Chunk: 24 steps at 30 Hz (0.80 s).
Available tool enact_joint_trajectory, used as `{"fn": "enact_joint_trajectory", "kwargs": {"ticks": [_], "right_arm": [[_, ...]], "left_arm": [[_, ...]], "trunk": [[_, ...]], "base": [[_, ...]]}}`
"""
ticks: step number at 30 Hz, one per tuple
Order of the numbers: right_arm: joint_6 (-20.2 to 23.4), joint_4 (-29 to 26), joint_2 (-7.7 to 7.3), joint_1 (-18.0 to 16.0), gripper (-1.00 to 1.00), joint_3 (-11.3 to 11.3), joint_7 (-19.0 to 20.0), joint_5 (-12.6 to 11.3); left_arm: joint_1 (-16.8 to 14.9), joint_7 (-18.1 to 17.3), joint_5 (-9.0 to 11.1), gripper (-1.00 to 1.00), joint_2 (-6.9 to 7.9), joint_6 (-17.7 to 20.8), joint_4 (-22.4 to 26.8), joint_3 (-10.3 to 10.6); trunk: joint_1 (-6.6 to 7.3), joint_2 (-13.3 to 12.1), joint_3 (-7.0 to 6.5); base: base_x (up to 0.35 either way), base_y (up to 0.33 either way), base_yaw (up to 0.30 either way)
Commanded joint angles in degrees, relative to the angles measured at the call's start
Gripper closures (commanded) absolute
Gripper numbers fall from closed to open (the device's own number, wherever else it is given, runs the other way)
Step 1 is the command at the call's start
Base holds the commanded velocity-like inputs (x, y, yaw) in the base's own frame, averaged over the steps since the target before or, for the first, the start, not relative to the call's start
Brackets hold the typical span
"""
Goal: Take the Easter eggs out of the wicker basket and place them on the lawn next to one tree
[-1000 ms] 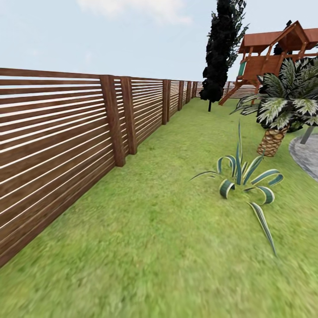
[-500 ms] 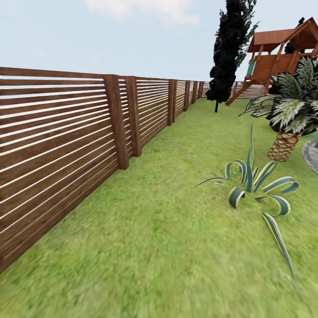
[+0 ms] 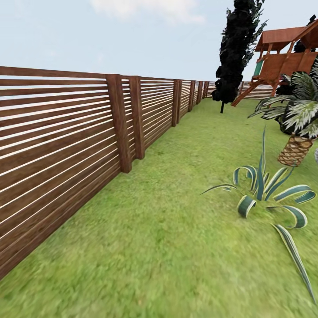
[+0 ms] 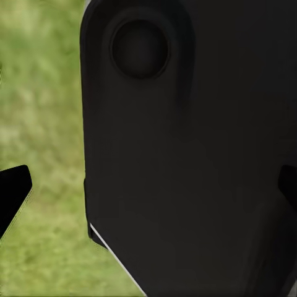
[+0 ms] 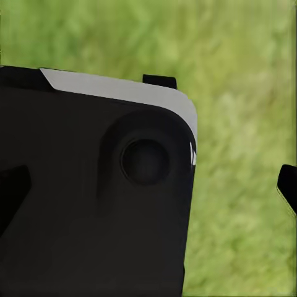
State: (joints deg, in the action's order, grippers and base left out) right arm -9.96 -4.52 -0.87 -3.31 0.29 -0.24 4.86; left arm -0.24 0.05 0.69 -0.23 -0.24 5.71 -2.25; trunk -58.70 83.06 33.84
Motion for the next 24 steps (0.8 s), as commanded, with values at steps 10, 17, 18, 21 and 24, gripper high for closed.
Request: {"fn": "enact_joint_trajectory", "kwargs": {"ticks": [10,17,18,21,24], "right_arm": [[-0.2,0.0,-0.01,0.0,-1.0,0.0,0.0,0.5],[-0.2,0.0,-0.01,0.0,-1.0,0.0,0.0,0.5],[-0.2,0.0,-0.01,0.0,-1.0,0.0,0.0,0.5],[-0.2,0.0,-0.01,0.0,-1.0,0.0,0.0,0.5],[-0.2,0.0,-0.01,0.0,-1.0,0.0,0.0,0.5]], "left_arm": [[0.0,0.0,0.1,-1.0,0.03,0.0,0.0,-0.2],[0.0,0.0,0.1,-1.0,0.06,0.0,0.0,-0.2],[0.0,0.0,0.1,-1.0,0.04,0.0,0.0,-0.2],[0.0,0.0,0.1,-1.0,0.05,0.0,0.0,-0.2],[0.0,0.0,0.1,-1.0,0.02,0.0,0.0,-0.2]], "trunk": [[-0.03,0.0,0.05],[-0.03,0.0,0.05],[-0.03,0.0,0.05],[-0.03,0.0,0.05],[-0.03,0.0,0.05]], "base": [[0.325,0.0,0.0],[0.325,0.042,0.0],[0.325,0.071,0.0],[0.325,0.073,0.0],[0.325,0.074,0.0]]}}
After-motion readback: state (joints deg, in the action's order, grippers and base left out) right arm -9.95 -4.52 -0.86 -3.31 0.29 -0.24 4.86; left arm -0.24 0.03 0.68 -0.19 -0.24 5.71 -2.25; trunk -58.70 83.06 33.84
